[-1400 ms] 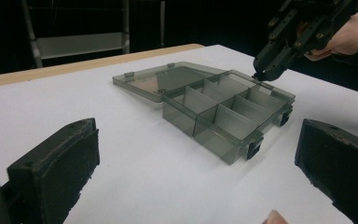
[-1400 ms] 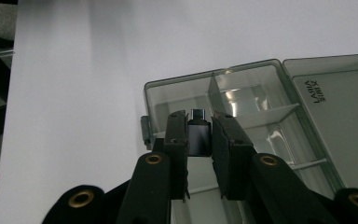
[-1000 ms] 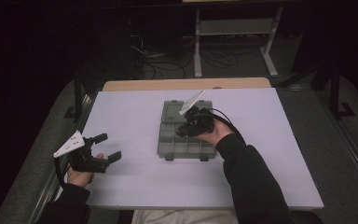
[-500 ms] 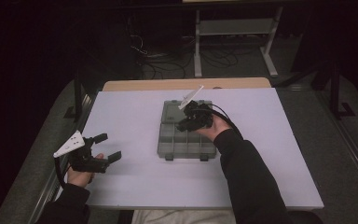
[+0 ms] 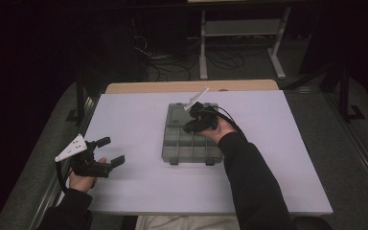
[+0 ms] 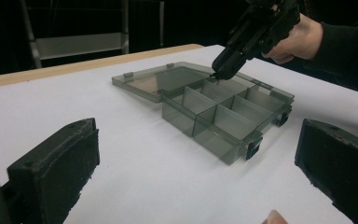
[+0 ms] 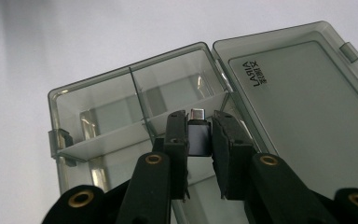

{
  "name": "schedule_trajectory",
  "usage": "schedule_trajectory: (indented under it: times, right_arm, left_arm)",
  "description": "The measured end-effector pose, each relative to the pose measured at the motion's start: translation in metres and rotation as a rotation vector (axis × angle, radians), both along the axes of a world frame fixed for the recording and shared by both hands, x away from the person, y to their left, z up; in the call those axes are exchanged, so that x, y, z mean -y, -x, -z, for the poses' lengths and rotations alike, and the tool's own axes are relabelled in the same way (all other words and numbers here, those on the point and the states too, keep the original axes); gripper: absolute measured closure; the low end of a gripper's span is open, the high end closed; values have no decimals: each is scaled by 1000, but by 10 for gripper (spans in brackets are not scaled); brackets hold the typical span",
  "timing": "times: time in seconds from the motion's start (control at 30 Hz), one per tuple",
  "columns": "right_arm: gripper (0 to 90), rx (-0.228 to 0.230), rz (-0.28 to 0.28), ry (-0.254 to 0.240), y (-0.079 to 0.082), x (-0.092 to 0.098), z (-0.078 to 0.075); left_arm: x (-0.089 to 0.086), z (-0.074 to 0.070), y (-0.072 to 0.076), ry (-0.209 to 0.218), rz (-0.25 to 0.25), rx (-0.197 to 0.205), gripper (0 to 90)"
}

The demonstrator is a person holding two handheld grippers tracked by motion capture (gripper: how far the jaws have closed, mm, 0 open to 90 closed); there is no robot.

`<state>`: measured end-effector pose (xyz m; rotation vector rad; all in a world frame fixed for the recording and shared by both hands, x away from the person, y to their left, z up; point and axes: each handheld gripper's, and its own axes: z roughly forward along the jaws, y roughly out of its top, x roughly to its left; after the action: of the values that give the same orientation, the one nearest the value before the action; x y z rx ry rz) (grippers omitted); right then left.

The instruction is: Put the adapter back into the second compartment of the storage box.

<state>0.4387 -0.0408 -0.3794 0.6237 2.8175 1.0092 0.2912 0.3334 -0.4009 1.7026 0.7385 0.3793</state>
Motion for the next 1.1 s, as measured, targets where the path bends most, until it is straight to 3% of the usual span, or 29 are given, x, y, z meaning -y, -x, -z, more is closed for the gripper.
schedule_trajectory:
  times: [0.17,0.73,0.87,1.1]
  right_arm:
    - [748,-9,-2,32,-3,-4,7]
    - [744,-40,-10,74,-10,-15,28]
    - [637,-55,11,72,-11,-15,29]
    - [545,-50,33,43,-8,-11,22]
  left_arm:
    - [0,0,0,0,1,0,0]
    - [1,0,0,-8,4,4,0]
    - [1,0,0,-9,6,3,0]
    - [1,0,0,-9,6,3,0]
